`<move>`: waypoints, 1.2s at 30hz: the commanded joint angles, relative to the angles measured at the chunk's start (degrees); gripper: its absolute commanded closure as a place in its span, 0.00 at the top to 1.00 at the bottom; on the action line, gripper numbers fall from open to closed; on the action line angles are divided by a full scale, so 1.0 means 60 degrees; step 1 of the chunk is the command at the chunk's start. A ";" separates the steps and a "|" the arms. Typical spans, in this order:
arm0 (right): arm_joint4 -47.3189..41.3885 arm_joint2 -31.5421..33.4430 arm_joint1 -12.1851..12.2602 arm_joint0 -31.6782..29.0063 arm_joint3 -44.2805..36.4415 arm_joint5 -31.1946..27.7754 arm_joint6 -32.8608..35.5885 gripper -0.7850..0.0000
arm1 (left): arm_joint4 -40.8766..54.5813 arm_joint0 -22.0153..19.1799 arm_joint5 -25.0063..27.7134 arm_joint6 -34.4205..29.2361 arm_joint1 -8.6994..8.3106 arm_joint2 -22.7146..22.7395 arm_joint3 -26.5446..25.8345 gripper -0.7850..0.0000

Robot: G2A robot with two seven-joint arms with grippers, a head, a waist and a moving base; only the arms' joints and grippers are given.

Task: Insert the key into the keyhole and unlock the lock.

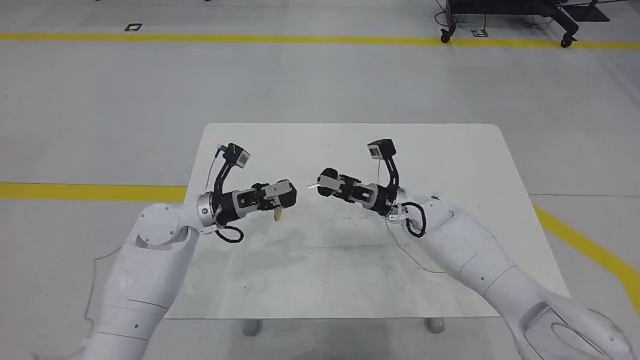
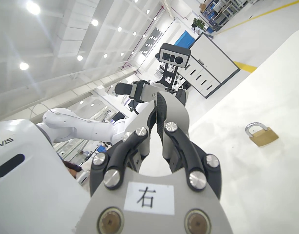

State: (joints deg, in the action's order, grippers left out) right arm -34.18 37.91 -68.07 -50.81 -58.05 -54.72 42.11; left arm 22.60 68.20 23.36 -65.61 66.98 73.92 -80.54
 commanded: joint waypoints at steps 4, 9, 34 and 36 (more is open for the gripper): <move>-0.0708 -0.0150 -0.0177 0.0244 0.0435 0.0304 0.0969 0.00 | -0.0382 0.0112 0.0129 0.0134 -0.0029 -0.0132 -0.0218 0.47; -0.0896 -0.0328 -0.0401 0.0409 0.0738 0.0528 0.1419 0.00 | -0.0775 0.0177 0.0122 0.0298 -0.0068 -0.0203 -0.0383 0.44; -0.1085 -0.0215 -0.0938 0.0587 0.1488 0.0749 0.1991 0.03 | -0.2237 0.0523 -0.0169 0.1428 -0.0283 -0.0182 -0.1102 0.00; -0.1105 -0.0178 -0.0953 0.0572 0.1498 0.0763 0.2005 1.00 | -0.2172 0.0513 -0.0236 0.1457 -0.0295 -0.0169 -0.1080 0.00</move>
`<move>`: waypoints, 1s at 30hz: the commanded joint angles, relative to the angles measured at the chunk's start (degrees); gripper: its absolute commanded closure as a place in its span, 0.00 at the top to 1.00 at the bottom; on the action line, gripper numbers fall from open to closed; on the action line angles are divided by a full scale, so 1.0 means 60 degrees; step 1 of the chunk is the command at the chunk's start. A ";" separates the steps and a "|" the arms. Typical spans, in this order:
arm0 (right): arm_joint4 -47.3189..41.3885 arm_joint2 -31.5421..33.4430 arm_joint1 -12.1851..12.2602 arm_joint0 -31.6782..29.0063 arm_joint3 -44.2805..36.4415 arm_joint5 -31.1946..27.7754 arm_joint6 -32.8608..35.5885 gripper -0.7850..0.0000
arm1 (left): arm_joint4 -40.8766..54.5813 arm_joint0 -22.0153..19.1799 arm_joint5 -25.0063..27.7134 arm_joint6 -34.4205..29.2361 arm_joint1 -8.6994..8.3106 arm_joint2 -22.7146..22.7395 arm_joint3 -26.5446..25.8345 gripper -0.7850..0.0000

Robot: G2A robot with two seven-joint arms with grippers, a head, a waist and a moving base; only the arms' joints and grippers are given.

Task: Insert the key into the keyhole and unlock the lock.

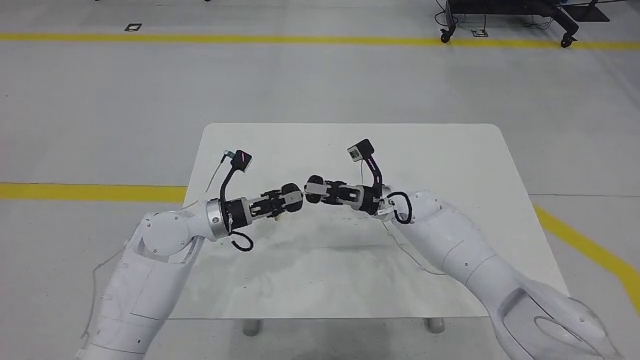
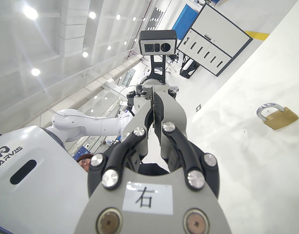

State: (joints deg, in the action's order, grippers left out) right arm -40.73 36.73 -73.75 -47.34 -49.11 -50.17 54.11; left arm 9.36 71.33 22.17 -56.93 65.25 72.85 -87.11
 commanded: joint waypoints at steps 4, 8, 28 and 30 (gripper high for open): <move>0.0026 0.0127 -0.0019 -0.0003 0.0077 -0.0054 -0.0053 1.00 | 0.0240 -0.0046 -0.0066 -0.0023 -0.0039 0.0088 0.0052 0.00; 0.0026 0.0127 -0.0019 -0.0003 0.0077 -0.0054 -0.0053 1.00 | 0.0415 -0.0112 -0.0036 -0.0175 -0.0082 0.0199 0.0118 0.00; 0.1503 0.0994 0.0527 -0.0498 -0.0869 0.0899 0.0644 0.48 | -0.0009 -0.0409 -0.0318 -0.1624 -0.0335 0.0126 0.0164 0.00; 0.1547 0.1074 0.0551 -0.0558 -0.0983 0.0977 0.0631 0.47 | -0.0052 -0.0445 -0.0322 -0.1691 -0.0350 0.0072 0.0186 0.00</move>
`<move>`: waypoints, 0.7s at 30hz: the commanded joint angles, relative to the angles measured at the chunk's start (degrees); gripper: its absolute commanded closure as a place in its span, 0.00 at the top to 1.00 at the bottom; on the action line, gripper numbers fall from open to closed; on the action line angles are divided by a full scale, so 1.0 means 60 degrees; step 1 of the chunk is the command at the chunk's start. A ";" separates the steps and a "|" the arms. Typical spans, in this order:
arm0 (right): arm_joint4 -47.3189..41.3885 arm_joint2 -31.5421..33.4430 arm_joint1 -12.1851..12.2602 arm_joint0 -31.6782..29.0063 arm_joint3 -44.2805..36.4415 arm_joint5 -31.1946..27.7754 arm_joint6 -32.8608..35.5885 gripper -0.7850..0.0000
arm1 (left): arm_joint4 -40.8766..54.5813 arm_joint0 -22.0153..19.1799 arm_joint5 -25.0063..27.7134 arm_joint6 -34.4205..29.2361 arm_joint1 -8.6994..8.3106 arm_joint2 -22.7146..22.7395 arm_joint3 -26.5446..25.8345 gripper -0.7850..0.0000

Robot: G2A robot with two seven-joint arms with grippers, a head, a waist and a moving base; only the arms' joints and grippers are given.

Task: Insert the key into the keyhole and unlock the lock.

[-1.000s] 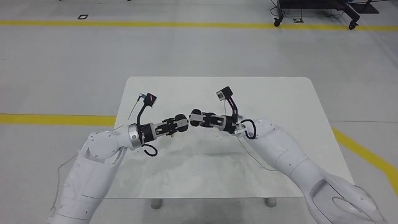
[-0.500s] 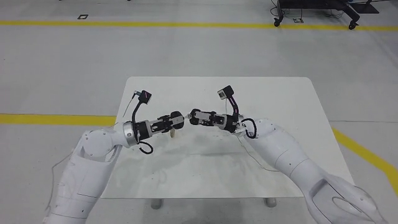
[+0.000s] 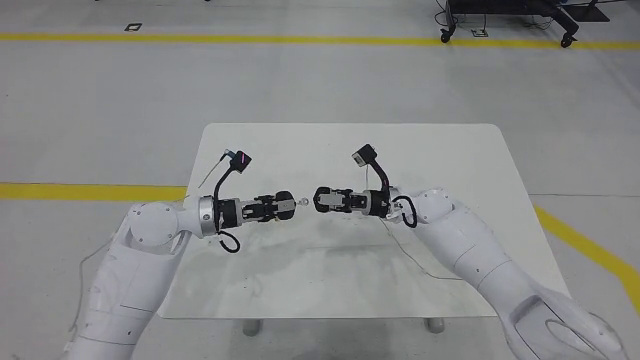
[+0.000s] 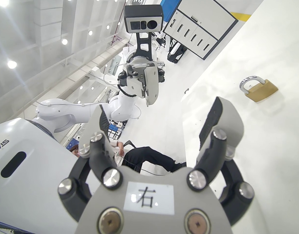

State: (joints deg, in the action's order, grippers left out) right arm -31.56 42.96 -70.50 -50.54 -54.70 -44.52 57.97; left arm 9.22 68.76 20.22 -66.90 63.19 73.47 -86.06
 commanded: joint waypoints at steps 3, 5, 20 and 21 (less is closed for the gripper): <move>0.0070 0.0089 0.0011 -0.0099 -0.0190 0.0133 -0.0019 0.44 | -0.0083 -0.0058 -0.0003 -0.0033 -0.0019 -0.0131 0.0034 0.00; 0.0112 0.0112 0.0005 -0.0122 -0.0230 0.0200 -0.0013 0.42 | -0.0107 -0.0087 -0.0010 -0.0017 -0.0029 -0.0175 0.0046 0.00; 0.0080 0.0211 -0.0082 -0.0165 -0.0297 0.0466 0.0376 0.32 | -0.0152 -0.0087 -0.0020 0.0216 -0.0101 -0.0428 0.0030 0.00; 0.0073 0.0214 -0.0091 -0.0164 -0.0296 0.0467 0.0400 0.30 | -0.0157 -0.0087 -0.0028 0.0228 -0.0107 -0.0438 0.0032 0.00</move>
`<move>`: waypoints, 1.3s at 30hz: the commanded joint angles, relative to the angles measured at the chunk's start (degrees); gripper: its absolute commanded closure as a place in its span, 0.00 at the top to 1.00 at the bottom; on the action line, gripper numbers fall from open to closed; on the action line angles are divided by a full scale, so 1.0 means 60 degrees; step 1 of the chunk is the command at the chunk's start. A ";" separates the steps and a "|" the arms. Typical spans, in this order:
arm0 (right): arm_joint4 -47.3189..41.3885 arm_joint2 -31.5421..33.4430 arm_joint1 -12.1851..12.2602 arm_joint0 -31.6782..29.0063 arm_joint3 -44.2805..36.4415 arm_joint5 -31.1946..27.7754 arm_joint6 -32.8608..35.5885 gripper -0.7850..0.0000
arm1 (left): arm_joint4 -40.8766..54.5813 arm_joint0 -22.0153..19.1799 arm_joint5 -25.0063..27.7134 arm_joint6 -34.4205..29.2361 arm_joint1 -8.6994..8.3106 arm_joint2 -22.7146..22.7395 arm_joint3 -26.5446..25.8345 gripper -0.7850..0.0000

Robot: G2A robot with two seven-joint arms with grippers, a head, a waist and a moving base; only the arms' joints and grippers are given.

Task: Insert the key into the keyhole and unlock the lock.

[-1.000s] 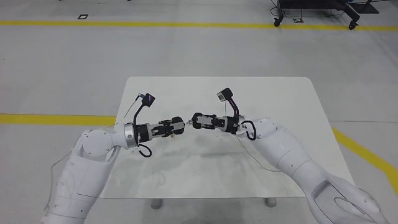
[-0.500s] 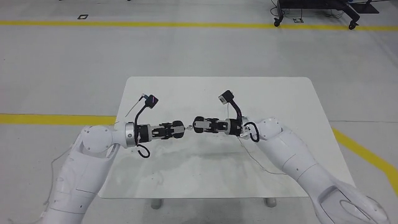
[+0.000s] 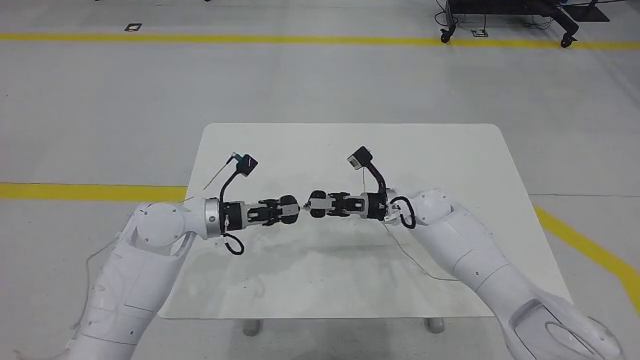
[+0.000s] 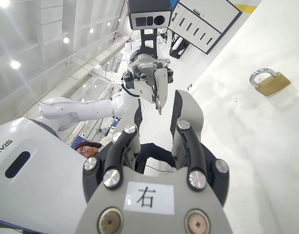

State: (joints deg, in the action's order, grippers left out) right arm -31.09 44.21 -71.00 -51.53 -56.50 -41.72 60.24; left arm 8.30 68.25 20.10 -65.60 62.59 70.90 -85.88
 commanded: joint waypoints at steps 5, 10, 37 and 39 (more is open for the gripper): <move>-0.0006 0.0019 -0.0041 0.0006 0.0024 0.0078 0.0168 0.25 | 0.0002 0.0022 -0.0031 0.0165 -0.0030 -0.0047 -0.0020 0.00; -0.0013 0.0061 -0.0065 0.0006 0.0043 0.0136 0.0284 0.08 | -0.0033 0.0000 -0.0033 0.0209 -0.0050 -0.0130 -0.0023 0.00; 0.0308 0.1701 0.0391 -0.0731 -0.0149 -0.0549 -0.0254 0.00 | -0.9762 0.1009 -0.0097 0.3260 -0.0481 -0.0024 -0.2763 1.00; 0.0316 0.1778 0.0421 -0.0782 -0.0211 -0.0536 -0.0260 0.00 | -1.1359 0.1318 -0.0436 0.3553 -0.0509 -0.0250 -0.3167 1.00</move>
State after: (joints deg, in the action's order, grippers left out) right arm -29.21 54.81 -68.50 -56.19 -57.70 -44.98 58.67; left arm -50.24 75.10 18.59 -45.25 59.60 70.23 -103.52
